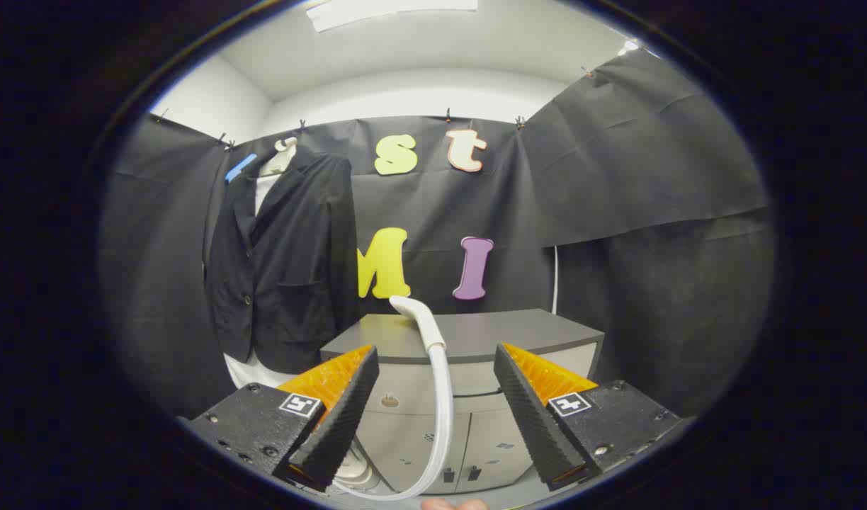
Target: Iron the clothes twice with a garment steamer, once on the left side and once on the right side.
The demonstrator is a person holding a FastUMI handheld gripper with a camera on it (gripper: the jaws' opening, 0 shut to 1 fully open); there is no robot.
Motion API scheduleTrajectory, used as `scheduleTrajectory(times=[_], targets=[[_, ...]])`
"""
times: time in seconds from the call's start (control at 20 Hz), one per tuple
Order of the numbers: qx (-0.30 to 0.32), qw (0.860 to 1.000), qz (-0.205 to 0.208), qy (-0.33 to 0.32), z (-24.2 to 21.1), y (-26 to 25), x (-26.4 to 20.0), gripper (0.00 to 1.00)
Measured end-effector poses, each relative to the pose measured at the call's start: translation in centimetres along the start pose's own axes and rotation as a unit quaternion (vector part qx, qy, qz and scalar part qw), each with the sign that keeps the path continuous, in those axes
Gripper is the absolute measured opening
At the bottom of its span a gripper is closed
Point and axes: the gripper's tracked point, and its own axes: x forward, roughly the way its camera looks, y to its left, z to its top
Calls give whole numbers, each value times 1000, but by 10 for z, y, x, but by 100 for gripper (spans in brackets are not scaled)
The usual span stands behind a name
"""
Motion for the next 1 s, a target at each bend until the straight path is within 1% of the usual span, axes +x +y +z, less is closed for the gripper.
scheduleTrajectory(times=[0.4,1.0], targets=[[1,1000,-11,6,-4,-14,6,100],[12,999,-22,35,-24,-26,6,100]])
